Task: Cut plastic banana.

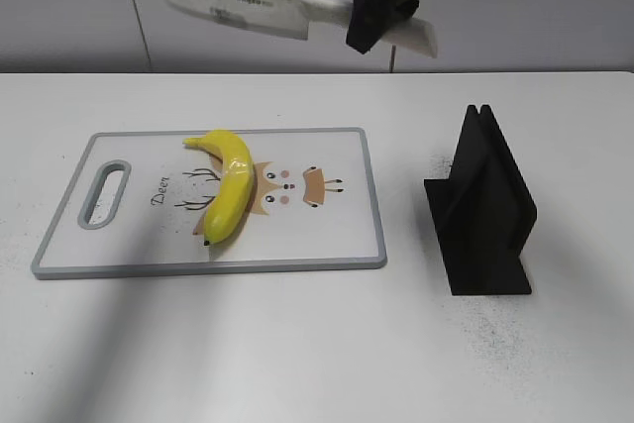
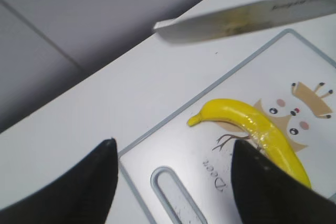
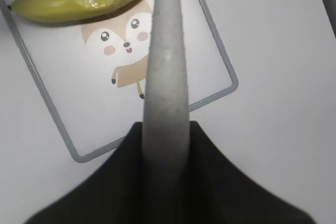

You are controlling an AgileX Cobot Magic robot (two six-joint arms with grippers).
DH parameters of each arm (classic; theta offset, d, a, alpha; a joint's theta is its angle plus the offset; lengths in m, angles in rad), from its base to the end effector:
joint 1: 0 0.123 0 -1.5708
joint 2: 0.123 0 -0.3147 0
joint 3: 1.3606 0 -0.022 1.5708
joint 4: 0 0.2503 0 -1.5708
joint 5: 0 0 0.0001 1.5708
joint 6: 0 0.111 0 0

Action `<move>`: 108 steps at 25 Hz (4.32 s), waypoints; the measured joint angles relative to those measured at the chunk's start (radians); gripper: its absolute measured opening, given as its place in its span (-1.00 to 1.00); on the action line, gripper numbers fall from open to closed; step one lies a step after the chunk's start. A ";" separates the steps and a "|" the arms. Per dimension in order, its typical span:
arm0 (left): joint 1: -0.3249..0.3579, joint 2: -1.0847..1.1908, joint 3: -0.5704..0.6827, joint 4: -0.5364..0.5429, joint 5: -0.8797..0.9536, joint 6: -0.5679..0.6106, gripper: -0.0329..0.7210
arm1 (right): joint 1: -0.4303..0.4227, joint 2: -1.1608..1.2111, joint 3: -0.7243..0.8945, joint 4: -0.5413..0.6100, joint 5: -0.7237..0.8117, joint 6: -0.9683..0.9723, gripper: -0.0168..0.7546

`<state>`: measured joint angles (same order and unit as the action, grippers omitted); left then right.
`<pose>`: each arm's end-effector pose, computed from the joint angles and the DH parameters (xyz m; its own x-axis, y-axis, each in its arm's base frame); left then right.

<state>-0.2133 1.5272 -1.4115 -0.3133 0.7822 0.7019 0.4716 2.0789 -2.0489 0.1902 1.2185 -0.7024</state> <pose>0.3392 -0.0982 0.3749 -0.4510 0.5554 -0.6987 0.6338 0.7504 0.1873 0.4172 0.2349 0.3134 -0.3522 -0.8359 -0.4211 -0.8952 0.4322 -0.1091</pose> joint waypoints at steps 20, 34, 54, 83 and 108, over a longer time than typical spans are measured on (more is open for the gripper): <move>0.001 -0.189 0.121 0.361 0.432 -0.608 0.64 | 0.000 -0.340 0.336 -0.059 0.004 0.702 -0.54; 0.001 -0.629 0.611 0.357 0.400 -0.653 0.62 | 0.000 -0.630 0.814 -0.204 -0.120 1.047 -0.54; 0.001 -1.369 0.900 0.359 0.390 -0.656 0.62 | 0.000 -0.644 0.952 -0.283 -0.229 1.216 -0.54; 0.001 -1.523 0.945 0.367 0.307 -0.659 0.52 | 0.000 -0.509 1.010 -0.314 -0.340 1.225 -0.34; 0.001 -1.523 0.945 0.367 0.307 -0.659 0.51 | 0.000 -1.248 1.299 -0.181 -0.329 0.710 0.55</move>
<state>-0.2123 0.0044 -0.4666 0.0537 1.0887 0.0427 0.4716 0.8304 -0.7499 0.0094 0.8893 0.0077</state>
